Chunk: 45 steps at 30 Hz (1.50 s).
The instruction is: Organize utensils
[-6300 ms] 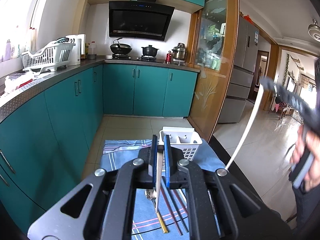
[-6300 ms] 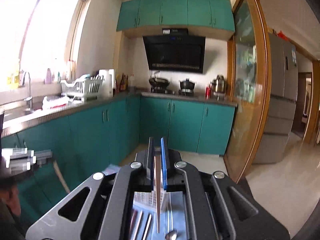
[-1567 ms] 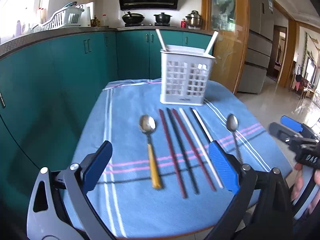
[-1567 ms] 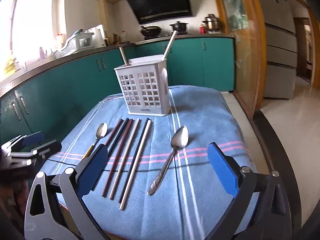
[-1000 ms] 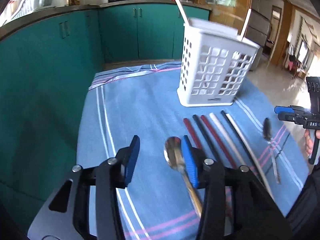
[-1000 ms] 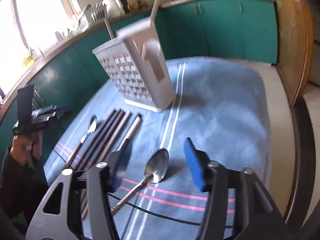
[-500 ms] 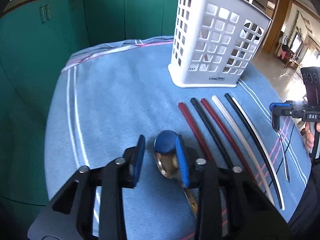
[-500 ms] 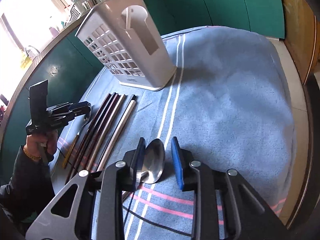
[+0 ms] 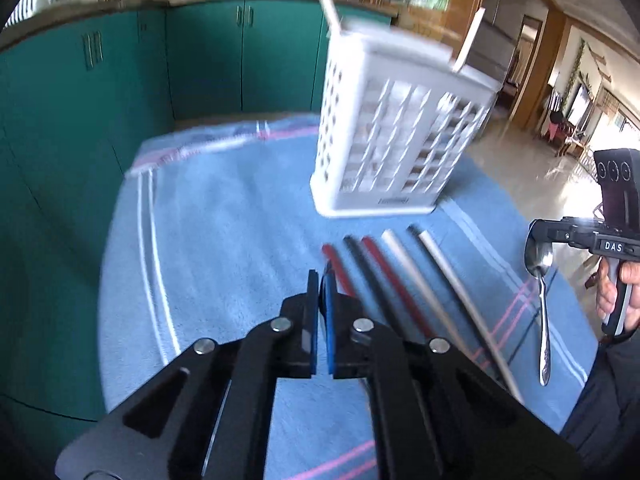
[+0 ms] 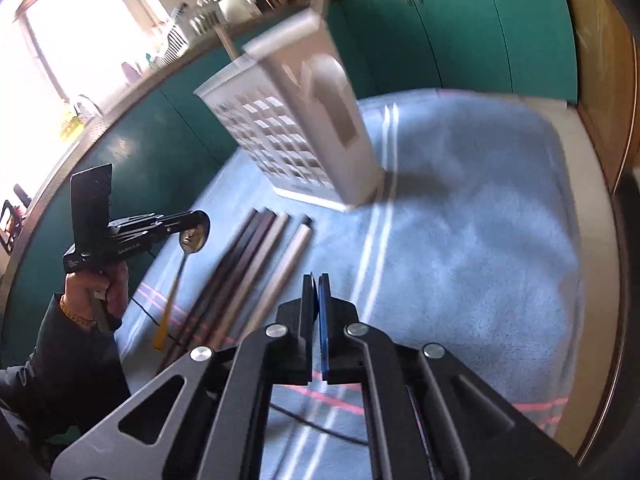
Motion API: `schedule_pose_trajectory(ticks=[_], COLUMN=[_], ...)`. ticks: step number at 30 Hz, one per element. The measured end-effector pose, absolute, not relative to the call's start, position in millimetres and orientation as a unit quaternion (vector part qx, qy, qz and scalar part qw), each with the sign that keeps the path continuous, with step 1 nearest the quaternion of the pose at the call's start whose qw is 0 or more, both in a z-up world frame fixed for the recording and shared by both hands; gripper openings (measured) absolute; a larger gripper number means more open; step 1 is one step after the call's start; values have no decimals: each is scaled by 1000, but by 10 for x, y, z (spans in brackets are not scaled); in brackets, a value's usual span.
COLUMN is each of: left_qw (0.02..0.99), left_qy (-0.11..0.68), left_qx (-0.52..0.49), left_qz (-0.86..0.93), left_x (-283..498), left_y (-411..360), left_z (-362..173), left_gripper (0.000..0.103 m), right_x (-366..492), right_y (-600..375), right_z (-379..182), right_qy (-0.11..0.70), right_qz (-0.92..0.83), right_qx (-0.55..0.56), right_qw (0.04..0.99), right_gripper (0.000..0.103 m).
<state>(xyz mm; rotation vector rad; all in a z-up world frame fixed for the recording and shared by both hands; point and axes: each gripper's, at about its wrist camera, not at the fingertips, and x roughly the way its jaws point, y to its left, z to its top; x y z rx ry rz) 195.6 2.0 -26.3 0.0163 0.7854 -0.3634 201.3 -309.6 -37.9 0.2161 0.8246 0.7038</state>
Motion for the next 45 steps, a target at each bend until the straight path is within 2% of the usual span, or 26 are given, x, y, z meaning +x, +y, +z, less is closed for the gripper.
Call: schedule_pose_trajectory(ticks=[8,17,26,31,38,42,45], left_qw=[956,995,994,994,996,995,994], left_qy=[268,85,86,89,81,89,95], left_qx=[25,30,29,9,-22,-28,-39], left_qz=[-117,-48,-63,-62,-36,-25,-21], left_x=[1390,558,483,505,587,690,765], left_y=[25,-47,-64,69,263,337,416], left_z=[340,1034,1054,1057,981,920,891], left_gripper=[2,2,2,2,2,2,2], right_x=[1298,583,486,654,1499,2050,2436], right_y=[-2998,-2715,-2590,-2459,-2196,-1942,-1775], right_z=[239,654,659,930,1565,1504,1248], right_qy=[250,67,61,51,-15,-12,20], right_qz=[254,92,68,60,10,-20,-33], right_qx=[16,-98,-115,-118,-110,-130,-155], right_qw=[934,989,989,990,994,991,987], right_gripper=[3,3,3,3,3,3,3])
